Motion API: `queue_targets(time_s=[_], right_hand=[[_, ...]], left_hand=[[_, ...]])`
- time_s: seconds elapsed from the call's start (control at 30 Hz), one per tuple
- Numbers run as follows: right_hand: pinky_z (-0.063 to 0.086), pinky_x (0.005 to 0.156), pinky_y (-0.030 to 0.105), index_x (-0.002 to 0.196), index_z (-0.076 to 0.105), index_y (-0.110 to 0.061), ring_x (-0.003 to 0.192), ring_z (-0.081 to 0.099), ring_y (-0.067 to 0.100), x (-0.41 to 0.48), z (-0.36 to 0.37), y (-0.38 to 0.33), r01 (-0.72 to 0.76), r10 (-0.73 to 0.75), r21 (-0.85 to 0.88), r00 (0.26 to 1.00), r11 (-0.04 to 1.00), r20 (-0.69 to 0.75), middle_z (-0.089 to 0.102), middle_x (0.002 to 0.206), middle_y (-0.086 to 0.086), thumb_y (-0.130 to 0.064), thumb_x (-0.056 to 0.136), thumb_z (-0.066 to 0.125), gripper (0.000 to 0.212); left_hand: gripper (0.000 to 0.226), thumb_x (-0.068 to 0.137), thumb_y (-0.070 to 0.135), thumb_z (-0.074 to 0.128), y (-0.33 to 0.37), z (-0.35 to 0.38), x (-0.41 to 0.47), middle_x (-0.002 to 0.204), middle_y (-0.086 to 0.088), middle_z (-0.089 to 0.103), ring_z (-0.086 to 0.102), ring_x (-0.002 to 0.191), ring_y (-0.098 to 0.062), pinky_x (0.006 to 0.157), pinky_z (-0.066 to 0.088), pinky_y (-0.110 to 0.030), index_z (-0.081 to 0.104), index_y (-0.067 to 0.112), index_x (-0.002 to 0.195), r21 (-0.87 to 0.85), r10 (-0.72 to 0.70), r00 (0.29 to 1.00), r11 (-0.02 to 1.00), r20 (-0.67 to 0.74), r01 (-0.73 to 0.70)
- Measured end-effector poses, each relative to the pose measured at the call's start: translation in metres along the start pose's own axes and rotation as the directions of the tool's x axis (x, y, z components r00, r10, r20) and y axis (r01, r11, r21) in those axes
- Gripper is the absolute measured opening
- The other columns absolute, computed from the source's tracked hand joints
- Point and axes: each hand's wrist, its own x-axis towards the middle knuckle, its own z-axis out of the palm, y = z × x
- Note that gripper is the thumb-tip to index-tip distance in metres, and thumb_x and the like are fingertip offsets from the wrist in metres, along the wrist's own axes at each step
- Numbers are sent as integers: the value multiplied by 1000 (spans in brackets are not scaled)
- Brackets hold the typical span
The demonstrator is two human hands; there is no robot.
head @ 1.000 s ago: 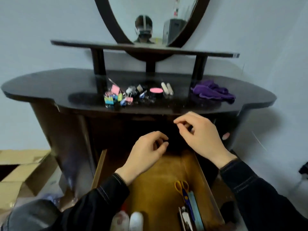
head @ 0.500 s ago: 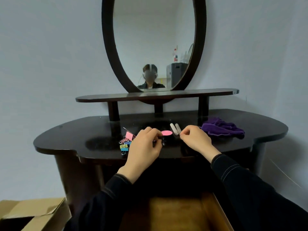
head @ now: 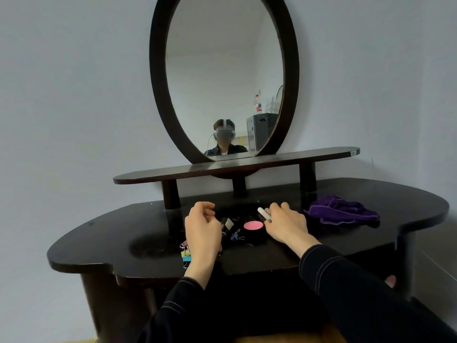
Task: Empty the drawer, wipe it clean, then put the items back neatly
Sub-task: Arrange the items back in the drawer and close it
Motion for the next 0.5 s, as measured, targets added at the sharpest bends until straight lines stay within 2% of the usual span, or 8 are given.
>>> queue_targets(time_s=[0.13, 0.2, 0.27, 0.4, 0.5], right_hand=[[39, 70, 36, 130, 46, -12, 97, 64, 29, 2, 4, -3, -38, 38, -66, 999, 997, -2, 53, 123, 11, -46, 101, 42, 45], [40, 71, 35, 133, 45, -10, 100, 64, 28, 3, 4, -2, -44, 46, -74, 999, 996, 19, 56, 124, 11, -46, 101, 44, 47], [39, 71, 35, 133, 45, -10, 99, 64, 27, 4, 3, -2, -46, 48, -62, 999, 997, 25, 60, 122, 10, -40, 101, 46, 44], [37, 63, 34, 125, 46, -11, 73, 57, 20, 1, 1, -1, -52, 52, 9, 998, 999, -21, 64, 99, 3, -32, 103, 42, 30], [37, 58, 34, 114, 47, -17, 64, 55, 14, 4, 1, 9, -54, 60, 224, 998, 973, -20, 62, 84, -4, -32, 105, 39, 20]], left_hand=[[42, 83, -11, 41, -1, -1, -3, 88, 4, 64, 59, 93, -18, 70, 47, -25, 63, 21, 97, -22, 32, 999, 999, -27, -32], [39, 85, -10, 40, 0, -1, -3, 91, 1, 64, 60, 78, -5, 55, 43, -13, 63, 20, 98, -54, 4, 999, 999, -48, -6], [35, 88, -7, 42, 2, -2, -3, 91, 0, 64, 58, 65, 0, 45, 41, -10, 62, 19, 100, -84, -27, 997, 996, -76, 21], [28, 92, -4, 46, 3, -3, -5, 87, 1, 65, 57, 65, 7, 48, 41, -7, 63, 17, 101, -78, -26, 994, 997, -105, 17], [25, 91, -1, 50, 3, -1, -7, 87, 3, 65, 61, 76, -1, 53, 44, -12, 64, 21, 95, -13, 10, 997, 1000, -72, -11]])
